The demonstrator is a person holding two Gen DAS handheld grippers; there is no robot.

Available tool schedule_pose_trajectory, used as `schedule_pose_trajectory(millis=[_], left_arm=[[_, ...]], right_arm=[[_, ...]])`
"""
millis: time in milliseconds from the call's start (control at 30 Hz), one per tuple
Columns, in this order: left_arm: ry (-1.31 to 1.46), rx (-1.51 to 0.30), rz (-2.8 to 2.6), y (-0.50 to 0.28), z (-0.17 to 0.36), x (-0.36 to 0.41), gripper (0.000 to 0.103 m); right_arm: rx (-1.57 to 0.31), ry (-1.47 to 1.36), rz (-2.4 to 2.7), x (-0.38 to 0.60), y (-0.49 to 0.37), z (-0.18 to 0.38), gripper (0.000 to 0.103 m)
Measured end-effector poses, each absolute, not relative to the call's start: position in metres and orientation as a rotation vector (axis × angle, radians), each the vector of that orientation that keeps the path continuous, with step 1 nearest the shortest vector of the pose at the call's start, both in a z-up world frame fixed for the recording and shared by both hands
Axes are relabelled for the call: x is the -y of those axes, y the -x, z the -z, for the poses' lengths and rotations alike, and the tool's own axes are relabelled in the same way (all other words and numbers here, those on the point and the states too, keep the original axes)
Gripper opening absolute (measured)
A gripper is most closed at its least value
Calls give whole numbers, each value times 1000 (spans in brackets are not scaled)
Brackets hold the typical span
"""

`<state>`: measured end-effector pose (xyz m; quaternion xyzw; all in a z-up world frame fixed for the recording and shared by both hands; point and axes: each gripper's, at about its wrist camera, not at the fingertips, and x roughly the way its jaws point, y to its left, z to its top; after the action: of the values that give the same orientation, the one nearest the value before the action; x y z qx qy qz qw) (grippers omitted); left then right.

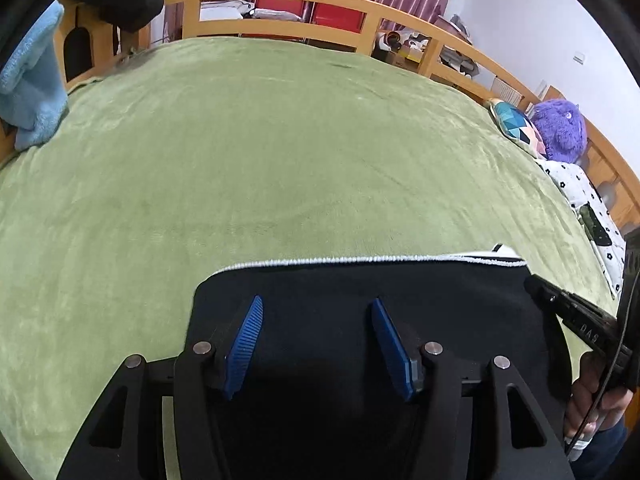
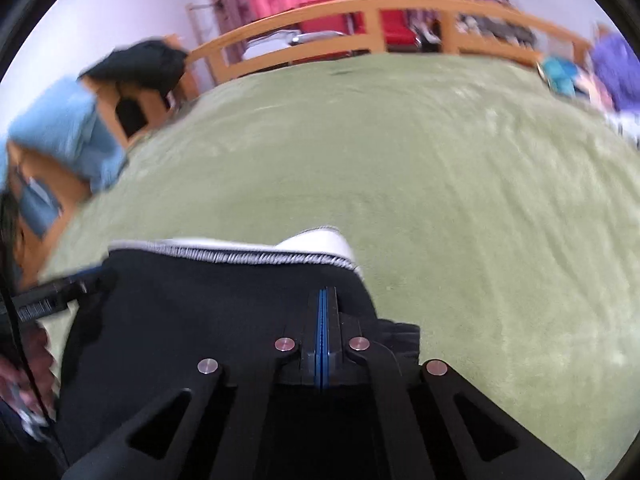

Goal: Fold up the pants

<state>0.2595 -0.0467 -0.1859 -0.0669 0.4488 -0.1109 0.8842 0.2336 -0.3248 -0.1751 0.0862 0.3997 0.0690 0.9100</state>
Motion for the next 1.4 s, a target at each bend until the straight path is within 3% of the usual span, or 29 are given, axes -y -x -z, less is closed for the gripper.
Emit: schedule_pose_trajectory(millis=[267,333,367,400,700,833,900,967,1200,1233,1333,1400], left_arm=[[104,-932,194,-238,168,41,56],[76,-928,202,-214,156,40,56],[78,-929,208,-209,153,38,57],[90,-934,214,-196,149,36,58],[118,-1028,178,-112,186,19,62],[197,-981,216,-78,171,-7,62],[210,-980,266,-60,170,-10,64],[198,-992,332,-44,177,-2,65],[27,-971,257,-28,215,33,73],[44,-948,233,-29,214,29,73],[155,-820,283,-27,194,6,56],[156,-757,280,-31,183,-1,50]], right_arm=[[-799,-171,-101,327,-213,161,2],[-796,-195,-94,331,-197,151,24],[-788,-197,-111,331,-187,145,42],[-775,-199,-119,330,-177,141,45],[-909,-122,-52,325,-101,172,49],[-829,-186,-40,337,-75,147,46],[-810,-204,-33,338,-60,140,55],[-827,-240,-23,338,-53,143,58],[-924,-269,11,328,-66,169,59],[-924,-283,3,330,-65,173,59],[-924,-332,-25,338,-68,180,59],[-925,-362,-40,342,-69,182,59]])
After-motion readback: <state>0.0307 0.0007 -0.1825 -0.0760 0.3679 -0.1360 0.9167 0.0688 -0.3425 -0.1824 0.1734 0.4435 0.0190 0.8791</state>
